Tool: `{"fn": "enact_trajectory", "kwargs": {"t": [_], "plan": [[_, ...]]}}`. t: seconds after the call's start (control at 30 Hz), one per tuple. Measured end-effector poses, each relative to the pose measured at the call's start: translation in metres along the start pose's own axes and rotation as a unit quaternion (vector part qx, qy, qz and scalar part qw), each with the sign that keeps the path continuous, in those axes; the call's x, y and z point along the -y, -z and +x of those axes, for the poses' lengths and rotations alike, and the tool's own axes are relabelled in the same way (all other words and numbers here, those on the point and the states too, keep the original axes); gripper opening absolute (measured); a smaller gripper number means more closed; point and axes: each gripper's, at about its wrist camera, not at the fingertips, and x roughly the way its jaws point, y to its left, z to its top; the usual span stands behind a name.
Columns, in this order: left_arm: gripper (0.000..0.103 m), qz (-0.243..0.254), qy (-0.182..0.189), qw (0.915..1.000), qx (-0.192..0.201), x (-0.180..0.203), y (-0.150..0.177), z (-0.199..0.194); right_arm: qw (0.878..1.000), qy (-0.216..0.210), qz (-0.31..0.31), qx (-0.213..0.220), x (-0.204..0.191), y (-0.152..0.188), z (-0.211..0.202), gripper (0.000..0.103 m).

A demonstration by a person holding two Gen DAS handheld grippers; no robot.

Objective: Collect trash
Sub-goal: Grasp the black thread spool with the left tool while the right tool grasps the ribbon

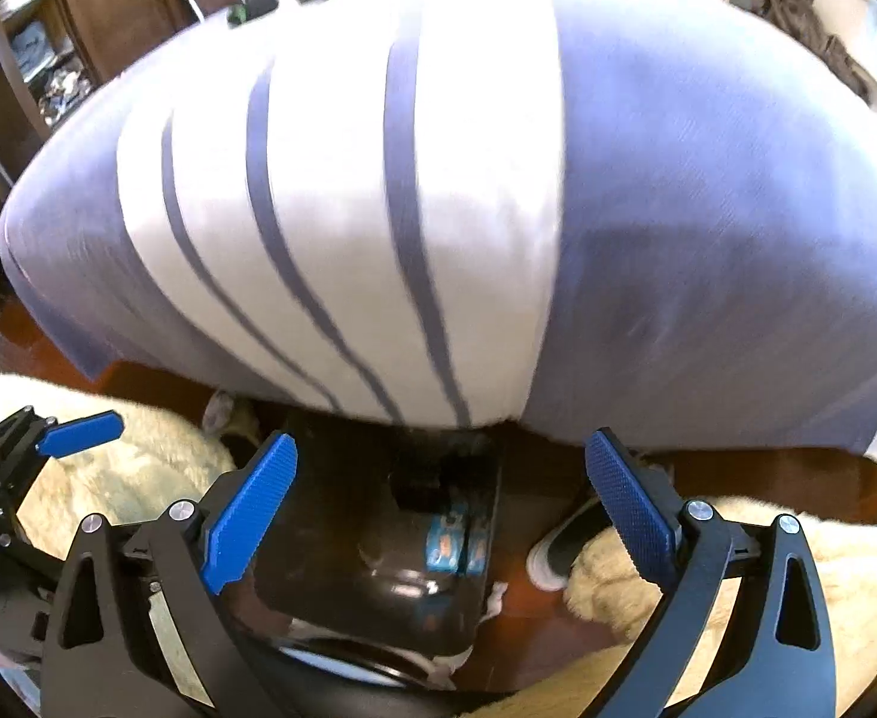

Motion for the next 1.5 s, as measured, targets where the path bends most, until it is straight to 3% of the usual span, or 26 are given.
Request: {"fn": "enact_trajectory", "kwargs": {"t": [0.23, 0.53, 0.97, 1.13, 1.2, 1.27, 1.37, 1.5], "plan": [[0.093, -0.004, -0.02, 0.9984, 0.053, -0.009, -0.027, -0.035, 0.998, 0.011, -0.003, 0.06, 0.007, -0.027, -0.039, 0.098], [0.093, -0.018, -0.052, 0.9936, 0.099, -0.035, -0.072, -0.059, 0.994, 0.026, 0.003, 0.104, 0.021, -0.071, -0.058, 0.098], [0.093, -0.038, -0.074, 0.9894, 0.119, -0.071, -0.138, -0.049, 0.992, 0.041, 0.026, 0.113, 0.033, -0.14, -0.027, 0.098], [0.093, -0.051, -0.083, 0.9882, 0.118, -0.084, -0.171, -0.034, 0.993, 0.018, 0.037, 0.112, 0.034, -0.165, -0.008, 0.097], [0.093, -0.053, -0.085, 0.9879, 0.119, -0.089, -0.185, -0.03, 0.993, 0.007, 0.043, 0.113, 0.032, -0.176, 0.0, 0.091], [0.092, -0.05, -0.083, 0.9878, 0.122, -0.091, -0.197, -0.026, 0.994, -0.002, 0.039, 0.104, 0.029, -0.187, 0.009, 0.076], [0.089, -0.051, -0.078, 0.9876, 0.126, -0.096, -0.214, -0.019, 0.995, -0.004, 0.031, 0.091, 0.025, -0.2, 0.024, 0.063], [0.073, -0.056, -0.073, 0.9882, 0.122, -0.102, -0.237, -0.005, 0.996, -0.011, 0.031, 0.088, 0.024, -0.216, 0.036, 0.052]]}}
